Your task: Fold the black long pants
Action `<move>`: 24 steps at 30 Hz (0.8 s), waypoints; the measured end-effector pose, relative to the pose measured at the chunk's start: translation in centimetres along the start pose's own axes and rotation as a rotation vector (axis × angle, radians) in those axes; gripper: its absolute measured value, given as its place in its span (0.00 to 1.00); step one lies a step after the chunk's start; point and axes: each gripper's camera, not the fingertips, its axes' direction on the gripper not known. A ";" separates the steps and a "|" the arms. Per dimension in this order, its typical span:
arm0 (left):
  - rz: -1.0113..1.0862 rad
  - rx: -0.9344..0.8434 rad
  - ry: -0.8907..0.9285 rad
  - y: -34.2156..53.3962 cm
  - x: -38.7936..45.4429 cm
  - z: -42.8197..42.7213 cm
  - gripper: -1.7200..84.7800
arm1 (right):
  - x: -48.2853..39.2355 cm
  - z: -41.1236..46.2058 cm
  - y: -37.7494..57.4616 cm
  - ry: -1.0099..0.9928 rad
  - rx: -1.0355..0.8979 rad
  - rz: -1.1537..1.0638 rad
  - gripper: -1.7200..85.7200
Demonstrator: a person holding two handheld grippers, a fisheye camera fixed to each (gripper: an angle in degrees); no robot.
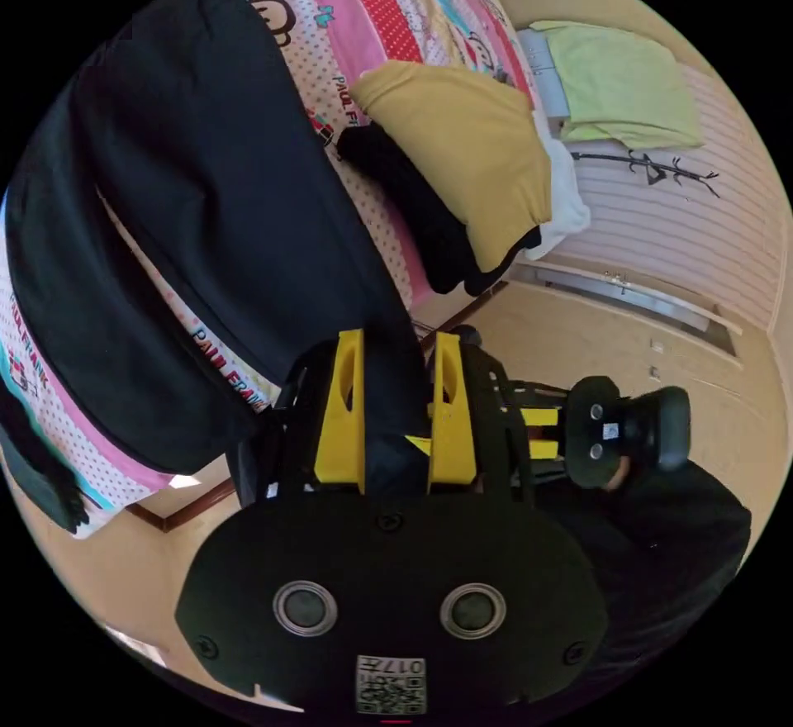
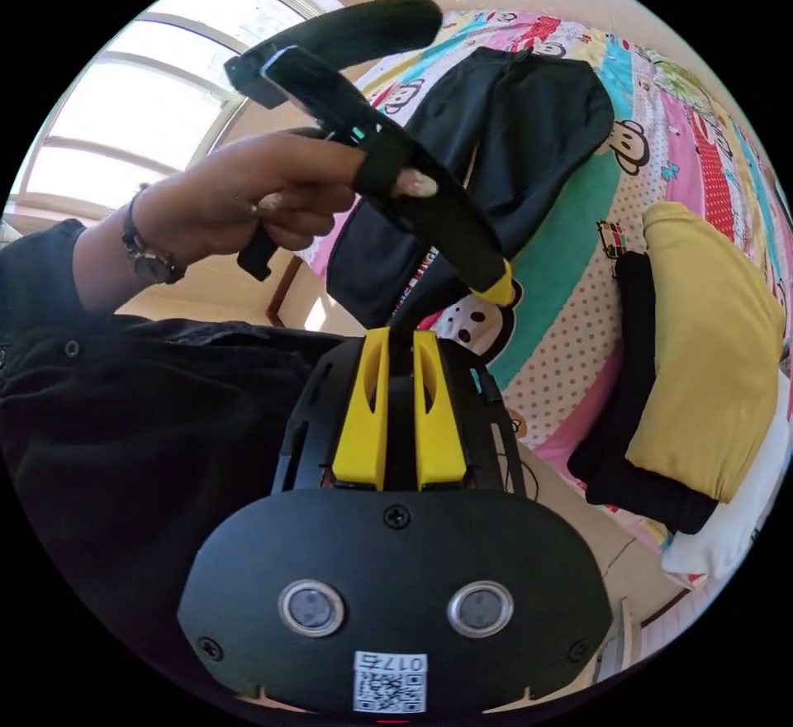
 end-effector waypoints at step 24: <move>-0.127 0.546 0.540 15.8 -13.0 -7.4 0.03 | 35.1 -3.1 -39.8 -0.324 0.288 0.540 0.21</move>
